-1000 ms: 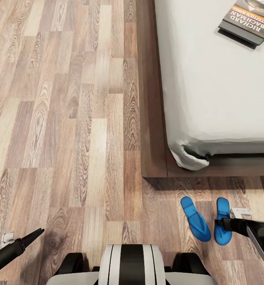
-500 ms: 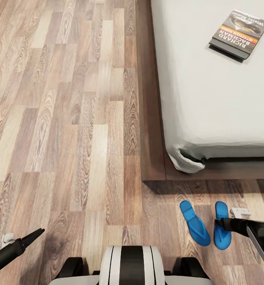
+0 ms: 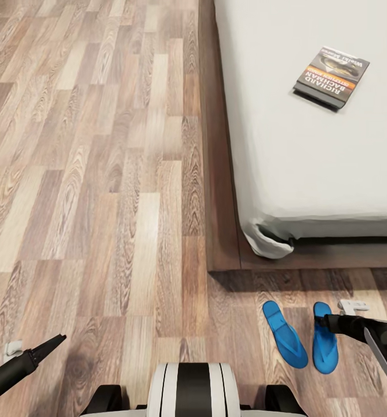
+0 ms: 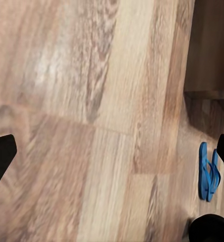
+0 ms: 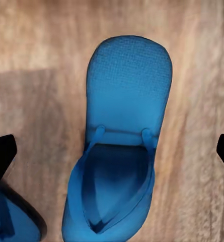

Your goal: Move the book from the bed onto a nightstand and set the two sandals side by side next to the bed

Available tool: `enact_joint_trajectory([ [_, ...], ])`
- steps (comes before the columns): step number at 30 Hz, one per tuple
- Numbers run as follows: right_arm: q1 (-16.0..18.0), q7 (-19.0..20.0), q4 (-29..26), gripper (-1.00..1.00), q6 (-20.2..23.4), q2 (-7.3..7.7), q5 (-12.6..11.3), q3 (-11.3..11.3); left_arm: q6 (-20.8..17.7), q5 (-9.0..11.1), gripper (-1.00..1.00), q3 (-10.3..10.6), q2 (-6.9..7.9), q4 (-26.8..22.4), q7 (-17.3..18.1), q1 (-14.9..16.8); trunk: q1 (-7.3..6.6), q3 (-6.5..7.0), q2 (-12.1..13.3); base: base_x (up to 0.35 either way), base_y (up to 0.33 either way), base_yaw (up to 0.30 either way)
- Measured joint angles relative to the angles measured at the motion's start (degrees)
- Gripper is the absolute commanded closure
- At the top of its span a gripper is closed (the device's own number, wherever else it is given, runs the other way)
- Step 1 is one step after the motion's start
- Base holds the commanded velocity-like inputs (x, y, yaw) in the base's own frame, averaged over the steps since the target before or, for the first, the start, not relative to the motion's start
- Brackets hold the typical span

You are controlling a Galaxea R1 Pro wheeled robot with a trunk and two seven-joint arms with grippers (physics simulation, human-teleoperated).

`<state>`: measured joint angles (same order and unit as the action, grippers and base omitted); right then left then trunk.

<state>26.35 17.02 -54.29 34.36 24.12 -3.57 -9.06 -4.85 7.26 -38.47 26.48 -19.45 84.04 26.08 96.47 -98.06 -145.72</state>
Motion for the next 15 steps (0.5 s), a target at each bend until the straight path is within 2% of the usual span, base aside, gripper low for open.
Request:
enact_joint_trajectory([
  [2, -0.2, 2.4, 0.1, -1.00, 0.0, 0.17, -1.2, -0.2, 0.0, -0.1, -1.00, 0.0, -0.01, 0.0, -0.5, 0.0, -0.05, 0.44, 0.0, 0.000, 0.000, 0.000],
  [5, -0.4, 9.4, 0.8, -1.00, -0.1, 0.68, -4.1, -0.4, 0.0, -0.7, -1.00, 0.1, -0.11, 0.0, -1.0, 0.0, -0.13, 1.11, 0.1, 0.000, 0.000, 0.000],
  [6, -0.6, 14.0, 2.3, -1.00, -0.1, 1.90, -5.5, -0.5, 0.0, -1.2, -1.00, 0.1, -0.14, 0.0, -1.1, 0.0, -0.16, 1.33, 0.1, 0.000, 0.000, 0.000],
  [8, -1.2, 24.2, 8.7, -1.00, -0.3, 6.57, -7.3, -0.7, 0.0, -2.8, -1.00, 0.2, -0.21, 0.0, -1.4, 0.0, -0.21, 1.77, 0.1, 0.000, 0.000, 0.000],
  [10, -1.4, 29.1, 13.5, -1.00, -0.4, 9.23, -7.9, -0.7, 0.0, -3.7, -1.00, 0.2, -0.28, 0.0, -1.8, 0.0, -0.26, 2.21, 0.1, 0.000, 0.000, 0.000],
  [12, -1.7, 37.3, 24.9, -1.00, -1.5, 13.19, -8.5, -0.9, 0.1, -5.7, -1.00, 0.2, -0.80, 0.0, -3.1, 0.0, -0.31, 2.65, 0.2, 0.000, 0.000, 0.000],
  [14, -1.7, 40.2, 31.9, -1.00, -5.1, 14.37, -8.9, -0.9, 0.1, -6.7, -1.00, 0.2, -1.44, 0.1, -4.4, 0.0, -0.36, 3.10, 0.2, 0.000, 0.000, 0.000],
  [15, -1.7, 40.6, 33.1, -1.00, -6.5, 14.52, -9.0, -0.9, 0.1, -6.8, -1.00, 0.2, -1.63, 0.1, -4.6, 0.0, -0.39, 3.32, 0.2, 0.000, 0.000, 0.000],
])
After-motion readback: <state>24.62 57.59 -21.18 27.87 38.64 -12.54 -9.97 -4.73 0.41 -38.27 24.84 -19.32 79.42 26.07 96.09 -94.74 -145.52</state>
